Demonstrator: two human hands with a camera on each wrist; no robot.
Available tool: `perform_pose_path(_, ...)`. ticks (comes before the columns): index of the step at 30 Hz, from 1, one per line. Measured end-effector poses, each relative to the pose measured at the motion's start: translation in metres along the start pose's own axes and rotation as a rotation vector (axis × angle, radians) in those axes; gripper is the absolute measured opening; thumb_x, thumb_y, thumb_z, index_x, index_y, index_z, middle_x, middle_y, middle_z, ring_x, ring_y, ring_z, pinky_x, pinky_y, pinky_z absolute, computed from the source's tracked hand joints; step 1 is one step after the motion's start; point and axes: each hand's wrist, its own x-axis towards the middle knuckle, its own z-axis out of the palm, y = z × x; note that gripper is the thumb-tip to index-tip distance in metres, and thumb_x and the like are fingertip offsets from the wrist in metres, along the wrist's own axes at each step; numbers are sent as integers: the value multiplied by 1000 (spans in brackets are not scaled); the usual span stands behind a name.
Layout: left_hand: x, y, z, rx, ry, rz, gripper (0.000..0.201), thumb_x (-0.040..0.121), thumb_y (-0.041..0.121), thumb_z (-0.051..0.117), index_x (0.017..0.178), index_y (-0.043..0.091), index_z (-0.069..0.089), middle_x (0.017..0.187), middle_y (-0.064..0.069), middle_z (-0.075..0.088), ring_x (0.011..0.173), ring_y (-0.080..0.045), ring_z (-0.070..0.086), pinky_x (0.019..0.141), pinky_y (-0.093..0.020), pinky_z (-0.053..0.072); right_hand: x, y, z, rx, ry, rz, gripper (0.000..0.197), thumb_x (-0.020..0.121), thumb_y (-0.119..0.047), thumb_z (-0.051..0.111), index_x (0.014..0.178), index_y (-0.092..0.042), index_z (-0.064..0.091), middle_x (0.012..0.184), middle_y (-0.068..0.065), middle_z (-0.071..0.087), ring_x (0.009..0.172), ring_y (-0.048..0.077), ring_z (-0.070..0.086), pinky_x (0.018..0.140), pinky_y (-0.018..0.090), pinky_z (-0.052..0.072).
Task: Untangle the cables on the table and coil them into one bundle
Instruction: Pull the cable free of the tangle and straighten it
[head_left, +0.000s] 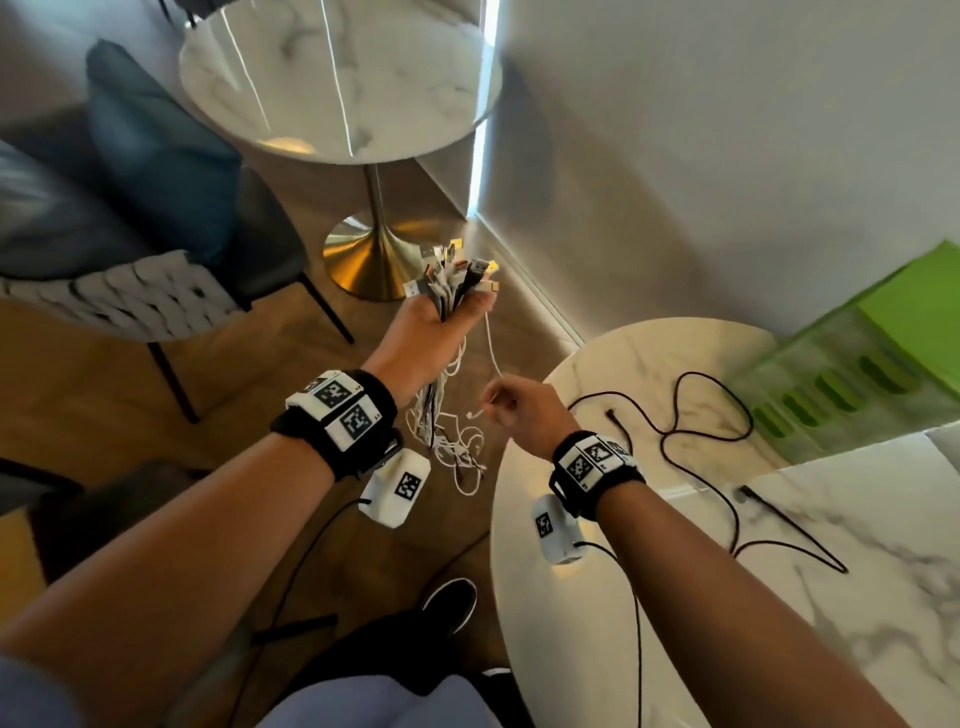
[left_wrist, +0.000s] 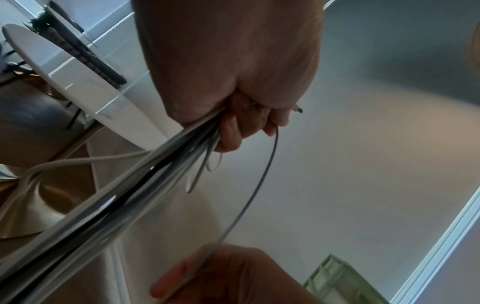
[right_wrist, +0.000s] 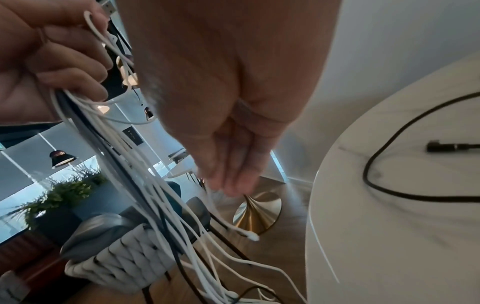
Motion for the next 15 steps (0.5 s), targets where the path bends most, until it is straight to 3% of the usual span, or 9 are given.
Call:
perform_pose_path(2, -1, -11, -3, 47, -9, -26, 31, 95, 49, 65, 82, 21, 67, 55, 6, 46, 50, -12, 43, 57, -31, 37, 4, -2, 6, -102, -83, 44, 54, 85, -28, 78, 134, -18, 55, 129, 4, 61, 115, 17, 59, 106, 36, 47)
perform_pose_path(3, 0, -16, -4, 94, -22, -20, 26, 96, 48, 65, 87, 25, 69, 56, 9, 50, 50, -8, 45, 57, -29, 39, 5, -4, 7, -116, -87, 41, 75, 83, -36, 80, 146, -17, 43, 141, 5, 50, 126, 17, 50, 110, 30, 41)
perform_pose_path(4, 0, -20, -3, 140, -37, -9, 23, 96, 48, 64, 93, 27, 71, 56, 12, 53, 51, -3, 47, 57, -26, 40, 5, -10, 6, -80, -56, 27, 85, 82, -40, 81, 150, -16, 36, 144, 4, 44, 127, 15, 47, 106, 24, 39)
perform_pose_path(5, 1, -22, -3, 183, -48, 3, 22, 97, 47, 63, 98, 27, 72, 57, 14, 55, 51, 2, 48, 58, -23, 40, 4, -17, 2, -9, -12, -1, 84, 84, -39, 80, 151, -17, 34, 139, 1, 46, 119, 12, 52, 99, 20, 42)
perform_pose_path(7, 3, -25, -2, 256, -65, 23, 25, 98, 46, 62, 107, 25, 72, 68, 14, 61, 61, 6, 55, 63, -22, 42, 5, -30, -3, 105, 32, -60, 62, 93, -31, 71, 145, -19, 39, 119, -7, 59, 95, 4, 64, 81, 12, 50)
perform_pose_path(10, 8, -24, 0, 324, -72, 23, 29, 99, 47, 60, 108, 21, 71, 83, 7, 67, 78, -7, 63, 73, -27, 49, 9, -35, -4, 141, 80, -163, 13, 106, -14, 47, 116, -19, 53, 93, -1, 72, 75, 5, 71, 69, 16, 52)
perform_pose_path(12, 11, -18, -1, 362, -44, 48, 25, 100, 46, 59, 102, 23, 69, 77, 8, 63, 71, -6, 59, 67, -24, 45, 11, -27, -2, 254, 153, -98, 14, 108, -17, 43, 104, -18, 56, 87, 5, 73, 74, 12, 72, 70, 22, 55)
perform_pose_path(15, 17, -13, -12, 304, 27, 44, 19, 100, 45, 59, 91, 30, 67, 65, 10, 59, 57, 1, 55, 59, -24, 43, 11, -15, 5, 426, 148, 62, 22, 109, -27, 42, 106, -17, 62, 93, 9, 74, 82, 18, 71, 79, 35, 57)
